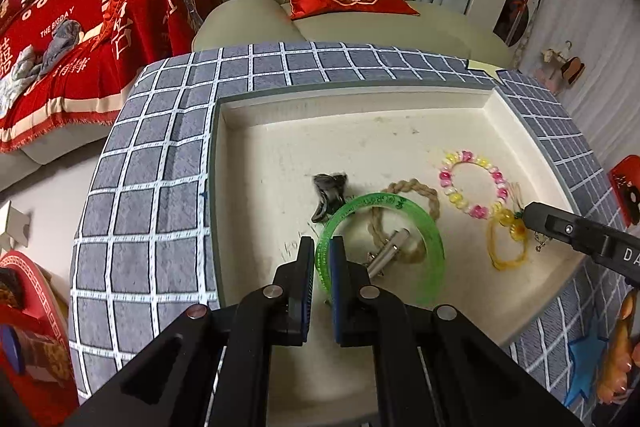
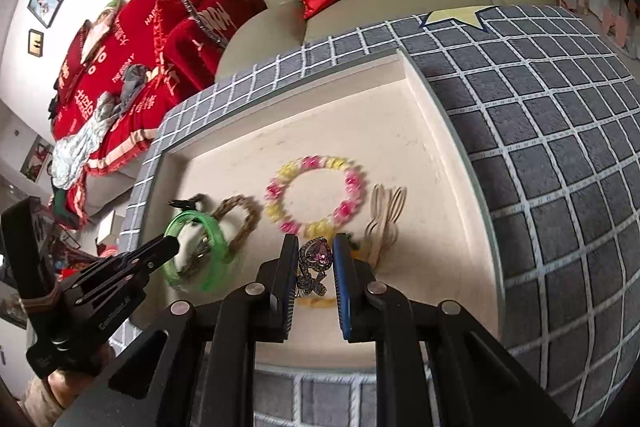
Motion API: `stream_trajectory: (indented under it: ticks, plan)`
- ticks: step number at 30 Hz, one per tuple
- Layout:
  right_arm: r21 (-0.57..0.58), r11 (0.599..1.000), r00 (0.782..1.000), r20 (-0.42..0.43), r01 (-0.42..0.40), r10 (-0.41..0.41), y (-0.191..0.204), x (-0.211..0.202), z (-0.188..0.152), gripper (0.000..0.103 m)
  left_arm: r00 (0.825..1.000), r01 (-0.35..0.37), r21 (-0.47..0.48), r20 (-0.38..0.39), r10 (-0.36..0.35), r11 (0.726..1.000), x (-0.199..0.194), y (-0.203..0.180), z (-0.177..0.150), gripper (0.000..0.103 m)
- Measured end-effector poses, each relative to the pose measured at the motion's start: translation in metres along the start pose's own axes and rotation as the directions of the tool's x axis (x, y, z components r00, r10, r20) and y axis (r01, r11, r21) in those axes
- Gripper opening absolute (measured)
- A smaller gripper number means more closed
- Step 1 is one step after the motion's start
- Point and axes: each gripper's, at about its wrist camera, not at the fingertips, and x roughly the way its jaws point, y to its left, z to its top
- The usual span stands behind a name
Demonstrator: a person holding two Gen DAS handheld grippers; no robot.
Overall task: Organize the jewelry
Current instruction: 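Carry the green bangle and pink heart charm with both tools into the tray, then open the left tool to release the bangle while the right tool releases the charm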
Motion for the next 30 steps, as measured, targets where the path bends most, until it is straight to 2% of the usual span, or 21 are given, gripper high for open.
stream_trajectory:
  ticks: [9,14,15,16,17,18,24,25,26,30]
  plan:
    - [-0.02,0.998,0.998,0.017,0.064,-0.064,-0.008,0.01,0.005,0.019,0.998,-0.06,0.057,0.015,0.059,0.997,0.012,-0.012,0.001,0.024]
    - [-0.007,0.998,0.998,0.014,0.064,-0.064,-0.011,0.008,0.005,0.021,0.997,-0.077,0.082,0.027,0.075,0.994,0.009,-0.016,-0.001,0.024]
    - [-0.001,0.998,0.998,0.012,0.059,-0.059,-0.012,0.007,0.005,0.023,0.997,-0.076,0.083,0.031,0.073,0.994,0.008,-0.016,-0.001,0.024]
    - [0.003,0.999,0.999,0.011,0.053,-0.053,-0.012,0.007,0.005,0.033,0.996,-0.08,0.085,0.037,0.077,0.993,0.007,-0.017,-0.001,0.024]
    - [0.009,0.999,0.999,0.015,0.04,-0.04,-0.012,0.006,0.005,0.051,0.996,-0.087,0.09,0.045,0.083,0.992,0.006,-0.019,-0.002,0.024]
    - [0.013,0.999,0.999,0.021,0.036,-0.036,-0.012,0.006,0.006,0.058,0.995,-0.093,0.096,0.051,0.088,0.991,0.005,-0.02,-0.002,0.024]
    - [0.013,1.0,0.998,0.06,-0.006,0.006,-0.003,-0.013,0.003,0.06,0.988,-0.123,0.108,0.106,0.112,0.987,-0.007,-0.025,-0.005,0.024]
    - [0.012,1.0,0.998,0.067,-0.011,0.01,-0.001,-0.016,0.003,0.063,0.987,-0.125,0.106,0.113,0.112,0.987,-0.009,-0.025,-0.005,0.024]
    - [0.011,1.0,0.997,0.076,-0.014,0.013,0.0,-0.02,0.002,0.065,0.987,-0.124,0.103,0.119,0.111,0.987,-0.011,-0.025,-0.005,0.024]
    - [0.019,1.0,0.995,0.094,-0.021,0.019,0.001,-0.032,-0.002,0.066,0.987,-0.119,0.094,0.119,0.108,0.988,-0.015,-0.023,-0.004,0.024]
